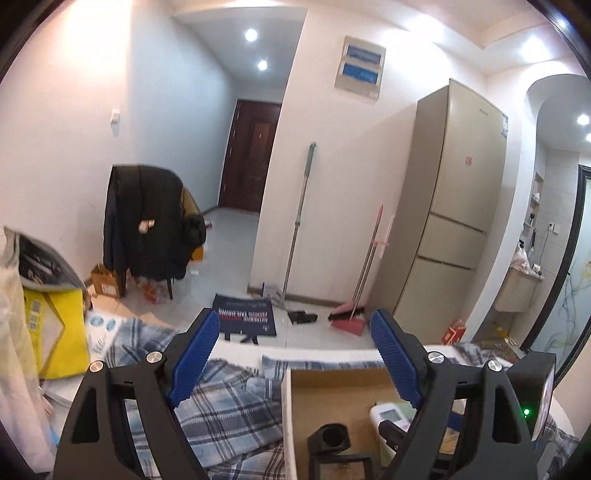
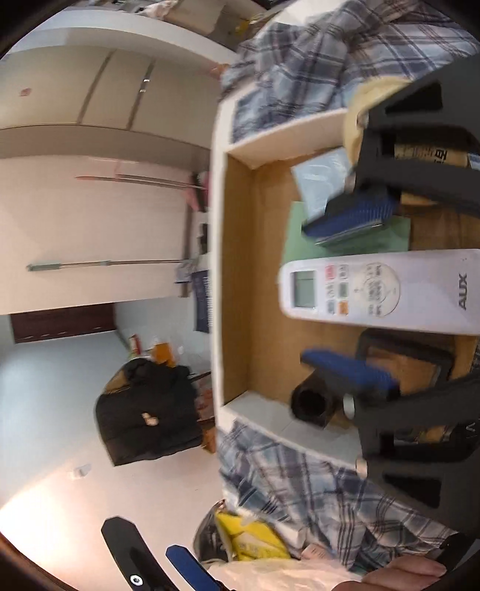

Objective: Organize rigid objects
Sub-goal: 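Open the left gripper to release the cup while the right gripper releases the remote, then withdraw both grippers from the cardboard box and raise them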

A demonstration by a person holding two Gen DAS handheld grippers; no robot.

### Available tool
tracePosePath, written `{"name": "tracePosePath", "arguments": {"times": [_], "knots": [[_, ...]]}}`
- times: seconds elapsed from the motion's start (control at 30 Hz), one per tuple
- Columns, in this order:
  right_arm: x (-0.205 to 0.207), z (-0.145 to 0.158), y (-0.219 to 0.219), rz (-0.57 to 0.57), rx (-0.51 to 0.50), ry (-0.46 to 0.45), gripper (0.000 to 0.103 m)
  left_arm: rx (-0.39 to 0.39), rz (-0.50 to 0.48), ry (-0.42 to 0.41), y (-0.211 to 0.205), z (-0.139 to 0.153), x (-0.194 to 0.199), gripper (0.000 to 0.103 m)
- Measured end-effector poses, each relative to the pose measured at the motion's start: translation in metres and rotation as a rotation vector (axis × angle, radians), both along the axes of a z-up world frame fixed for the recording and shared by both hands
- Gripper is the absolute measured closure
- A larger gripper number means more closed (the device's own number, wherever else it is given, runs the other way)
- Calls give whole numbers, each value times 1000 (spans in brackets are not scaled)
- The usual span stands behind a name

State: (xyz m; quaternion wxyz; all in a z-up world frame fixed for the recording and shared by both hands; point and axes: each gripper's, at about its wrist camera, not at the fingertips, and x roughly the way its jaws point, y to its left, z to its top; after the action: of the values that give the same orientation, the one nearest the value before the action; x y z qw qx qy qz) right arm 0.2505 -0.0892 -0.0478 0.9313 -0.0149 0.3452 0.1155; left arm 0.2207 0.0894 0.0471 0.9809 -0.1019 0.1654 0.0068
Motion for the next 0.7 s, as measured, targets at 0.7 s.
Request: {"name": "tracePosePath", "arguments": {"times": [0.7], "knots": [[-90, 25, -44, 38, -49, 159, 70, 224, -4, -75, -31, 49, -165, 1]]}}
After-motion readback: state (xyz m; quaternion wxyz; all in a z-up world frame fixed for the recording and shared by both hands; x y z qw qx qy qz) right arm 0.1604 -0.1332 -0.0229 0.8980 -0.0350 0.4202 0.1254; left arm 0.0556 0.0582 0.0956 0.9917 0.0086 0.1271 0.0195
